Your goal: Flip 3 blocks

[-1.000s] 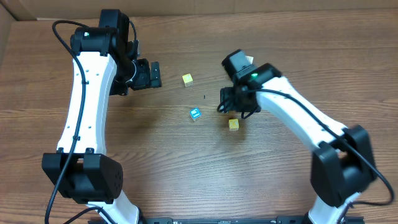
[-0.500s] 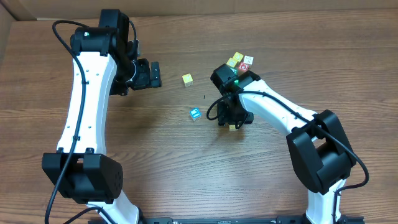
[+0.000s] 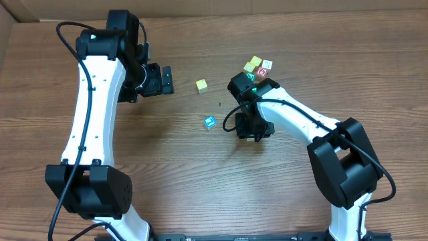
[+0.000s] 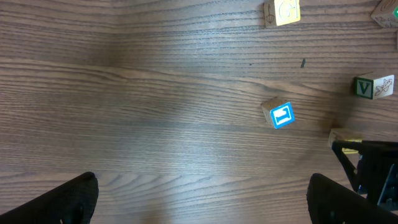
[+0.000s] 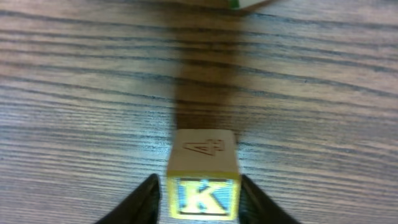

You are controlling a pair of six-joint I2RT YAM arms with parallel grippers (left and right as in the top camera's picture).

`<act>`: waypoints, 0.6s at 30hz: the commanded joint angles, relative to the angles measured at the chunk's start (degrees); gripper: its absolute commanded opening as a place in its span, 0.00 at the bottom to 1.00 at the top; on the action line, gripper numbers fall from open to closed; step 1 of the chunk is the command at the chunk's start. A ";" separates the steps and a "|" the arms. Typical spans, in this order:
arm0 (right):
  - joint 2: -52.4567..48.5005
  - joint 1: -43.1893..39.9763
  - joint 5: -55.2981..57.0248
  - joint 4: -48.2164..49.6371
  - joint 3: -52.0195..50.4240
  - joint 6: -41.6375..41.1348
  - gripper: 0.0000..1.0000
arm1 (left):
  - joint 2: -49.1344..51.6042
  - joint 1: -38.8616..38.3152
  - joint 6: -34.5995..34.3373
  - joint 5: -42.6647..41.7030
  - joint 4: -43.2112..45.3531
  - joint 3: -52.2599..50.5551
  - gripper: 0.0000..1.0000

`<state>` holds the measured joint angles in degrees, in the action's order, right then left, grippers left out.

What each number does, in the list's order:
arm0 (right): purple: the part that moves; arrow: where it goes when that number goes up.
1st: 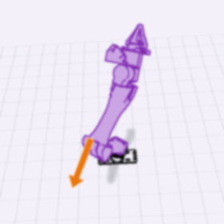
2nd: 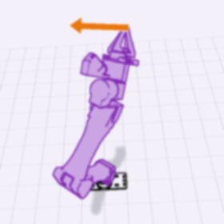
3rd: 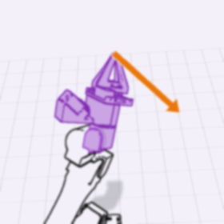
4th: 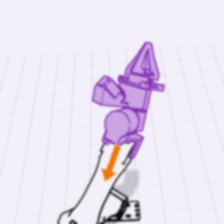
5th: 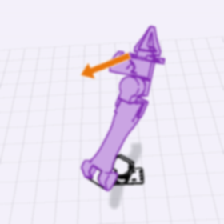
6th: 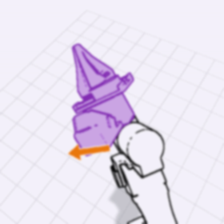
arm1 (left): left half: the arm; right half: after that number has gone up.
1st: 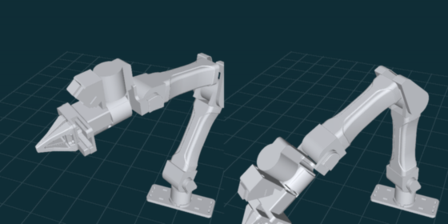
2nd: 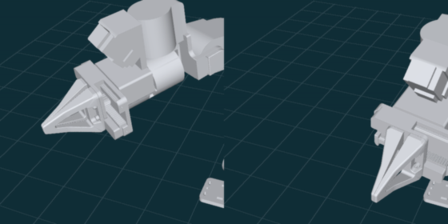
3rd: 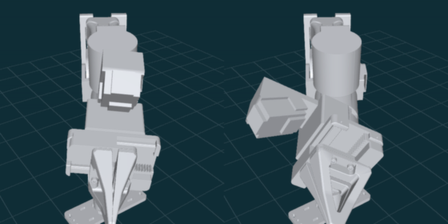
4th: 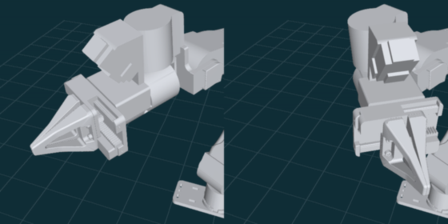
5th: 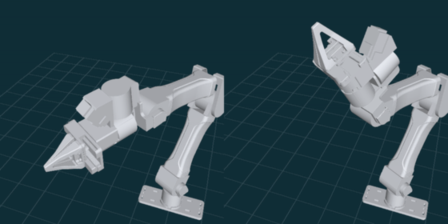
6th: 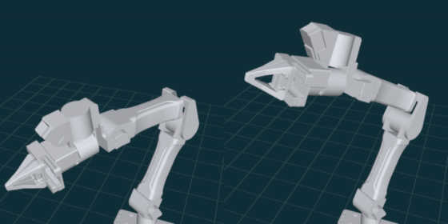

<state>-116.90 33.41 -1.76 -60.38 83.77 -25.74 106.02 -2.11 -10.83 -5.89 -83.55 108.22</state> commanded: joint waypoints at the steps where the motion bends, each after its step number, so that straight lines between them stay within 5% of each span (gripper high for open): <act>1: -0.31 -0.04 -0.55 0.28 -0.52 -0.22 0.31 | 0.44 0.48 -1.01 0.39 0.00 -0.24 1.00; 18: -0.31 -0.02 -2.62 1.33 -1.11 -1.33 0.38 | 0.44 0.48 -1.01 0.39 0.00 -0.24 1.00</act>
<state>-116.90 33.41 -4.10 -59.64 83.72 -26.30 106.02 -2.11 -10.83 -5.89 -83.55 108.22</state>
